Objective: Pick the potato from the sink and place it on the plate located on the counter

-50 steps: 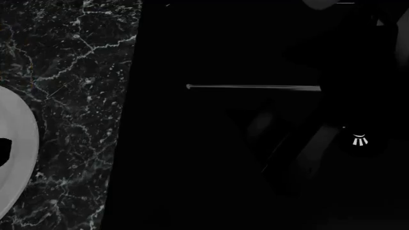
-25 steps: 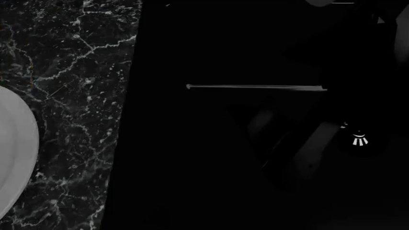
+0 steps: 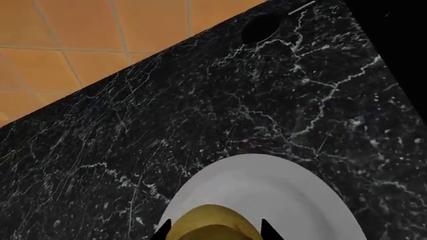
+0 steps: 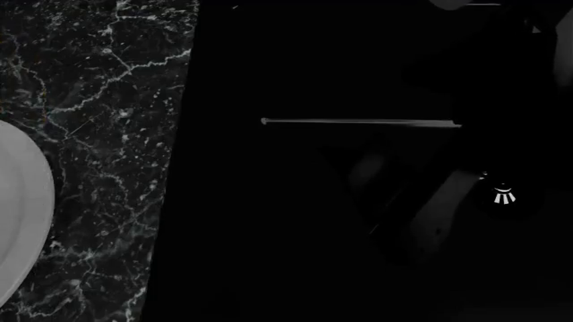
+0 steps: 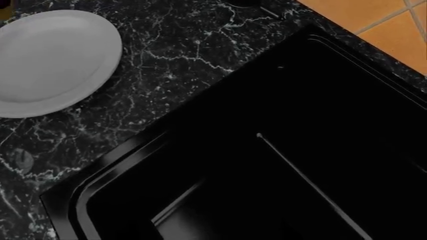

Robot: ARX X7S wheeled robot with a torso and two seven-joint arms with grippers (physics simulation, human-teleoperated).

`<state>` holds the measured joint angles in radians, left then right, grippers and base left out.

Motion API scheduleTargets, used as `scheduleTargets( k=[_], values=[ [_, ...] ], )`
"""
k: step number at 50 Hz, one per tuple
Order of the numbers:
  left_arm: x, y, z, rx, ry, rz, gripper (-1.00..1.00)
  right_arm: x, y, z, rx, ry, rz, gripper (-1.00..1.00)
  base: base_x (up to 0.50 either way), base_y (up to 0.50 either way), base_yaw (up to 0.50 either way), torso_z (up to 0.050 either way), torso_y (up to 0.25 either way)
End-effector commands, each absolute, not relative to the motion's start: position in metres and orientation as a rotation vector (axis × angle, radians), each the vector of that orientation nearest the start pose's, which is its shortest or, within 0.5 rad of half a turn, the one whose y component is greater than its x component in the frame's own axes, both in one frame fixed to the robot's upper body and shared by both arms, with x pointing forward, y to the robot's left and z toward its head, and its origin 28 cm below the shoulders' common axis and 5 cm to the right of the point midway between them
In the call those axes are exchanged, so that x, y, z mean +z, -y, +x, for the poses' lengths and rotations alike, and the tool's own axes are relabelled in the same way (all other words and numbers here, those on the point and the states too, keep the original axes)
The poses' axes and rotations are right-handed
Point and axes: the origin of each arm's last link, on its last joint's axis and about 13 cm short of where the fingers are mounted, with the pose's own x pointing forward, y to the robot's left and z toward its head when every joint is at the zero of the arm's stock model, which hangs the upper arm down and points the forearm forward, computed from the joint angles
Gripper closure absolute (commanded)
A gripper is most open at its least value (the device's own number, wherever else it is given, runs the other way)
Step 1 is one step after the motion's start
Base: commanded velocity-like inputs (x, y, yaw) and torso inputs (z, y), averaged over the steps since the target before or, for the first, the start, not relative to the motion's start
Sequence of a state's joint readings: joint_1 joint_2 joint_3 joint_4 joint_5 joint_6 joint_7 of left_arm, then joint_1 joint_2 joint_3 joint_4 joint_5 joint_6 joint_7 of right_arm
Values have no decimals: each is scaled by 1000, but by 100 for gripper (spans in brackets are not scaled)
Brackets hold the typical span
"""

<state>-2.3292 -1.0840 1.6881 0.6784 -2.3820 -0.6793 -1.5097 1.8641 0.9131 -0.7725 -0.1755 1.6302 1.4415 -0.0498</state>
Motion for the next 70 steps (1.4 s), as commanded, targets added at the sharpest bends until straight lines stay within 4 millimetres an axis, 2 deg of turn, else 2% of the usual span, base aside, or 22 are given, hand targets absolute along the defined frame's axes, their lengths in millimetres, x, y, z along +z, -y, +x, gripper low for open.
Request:
scheduleTargets(
  k=[1,14,48,68,69,70],
  values=[
    [330,-235,147,235,-349,396,100,394,179,224,742,-272,-482,-100,0,0,0,0,0],
    [313,-240,157,233,-405,384,100,394,180,224,738,-274,-484,-100,0,0,0,0,0],
    [285,-240,168,195,-508,390,100,394,180,223,731,-279,-488,-100,0,0,0,0,0],
    [279,-237,167,173,-539,390,100,394,181,219,732,-279,-488,-100,0,0,0,0,0],
    [279,-237,166,172,-539,390,-100,394,181,219,733,-278,-487,-100,0,0,0,0,0],
    [278,-237,166,172,-539,389,-100,394,181,218,732,-279,-489,-100,0,0,0,0,0]
  ],
)
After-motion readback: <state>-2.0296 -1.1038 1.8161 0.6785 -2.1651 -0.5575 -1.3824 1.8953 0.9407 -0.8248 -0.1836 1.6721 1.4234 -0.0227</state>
